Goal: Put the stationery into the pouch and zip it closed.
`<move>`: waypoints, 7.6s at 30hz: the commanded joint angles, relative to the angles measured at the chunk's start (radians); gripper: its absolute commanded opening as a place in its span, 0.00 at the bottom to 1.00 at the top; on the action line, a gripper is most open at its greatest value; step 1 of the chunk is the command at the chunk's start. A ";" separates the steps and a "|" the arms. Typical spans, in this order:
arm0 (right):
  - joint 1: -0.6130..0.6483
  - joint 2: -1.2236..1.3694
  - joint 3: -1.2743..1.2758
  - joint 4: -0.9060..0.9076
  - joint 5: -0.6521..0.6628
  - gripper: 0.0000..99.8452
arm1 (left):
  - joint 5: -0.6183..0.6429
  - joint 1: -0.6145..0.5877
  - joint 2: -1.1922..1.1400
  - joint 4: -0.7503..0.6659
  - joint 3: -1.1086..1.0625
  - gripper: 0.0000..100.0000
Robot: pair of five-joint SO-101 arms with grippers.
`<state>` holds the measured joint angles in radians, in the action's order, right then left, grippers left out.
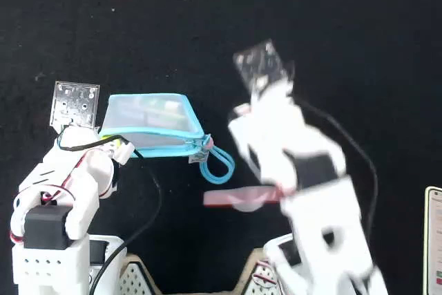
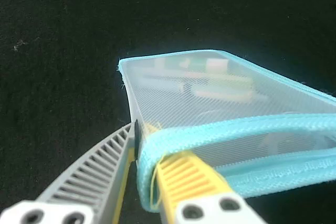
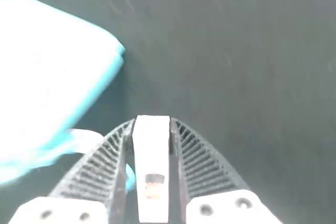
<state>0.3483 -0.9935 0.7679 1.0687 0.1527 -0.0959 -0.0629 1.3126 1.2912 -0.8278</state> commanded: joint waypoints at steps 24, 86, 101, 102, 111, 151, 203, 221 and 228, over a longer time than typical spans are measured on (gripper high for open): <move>0.408 -0.679 0.621 -0.881 -0.204 0.01 | -0.011 -0.012 0.006 0.003 0.012 0.03; 0.359 -0.401 0.889 -1.338 -0.198 0.01 | -0.011 -0.012 0.006 0.005 0.012 0.03; 0.512 -0.371 0.730 -0.945 -0.204 0.16 | -0.011 -0.012 0.006 0.005 0.012 0.03; 0.512 -0.371 0.722 -0.936 -0.204 0.15 | -0.011 -0.012 0.006 0.005 0.012 0.03; 0.506 -0.372 0.719 -0.937 -0.198 0.05 | -0.011 -0.012 0.006 0.005 0.012 0.03; 0.242 -0.499 0.680 0.236 1.025 0.14 | -0.008 -0.202 0.006 -0.060 0.005 0.03; 0.609 0.225 0.418 0.219 1.316 0.17 | -0.003 -0.278 0.006 -0.087 -0.002 0.03; 0.697 0.231 0.492 0.068 1.168 0.23 | -0.003 -0.275 0.006 -0.087 -0.004 0.03; 0.697 0.231 0.582 -0.054 1.168 0.23 | -0.005 -0.282 0.006 -0.087 -0.004 0.03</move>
<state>1.0372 -0.7480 1.3479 1.0564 1.3295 -0.0944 -0.3330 1.3126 1.2175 -0.8477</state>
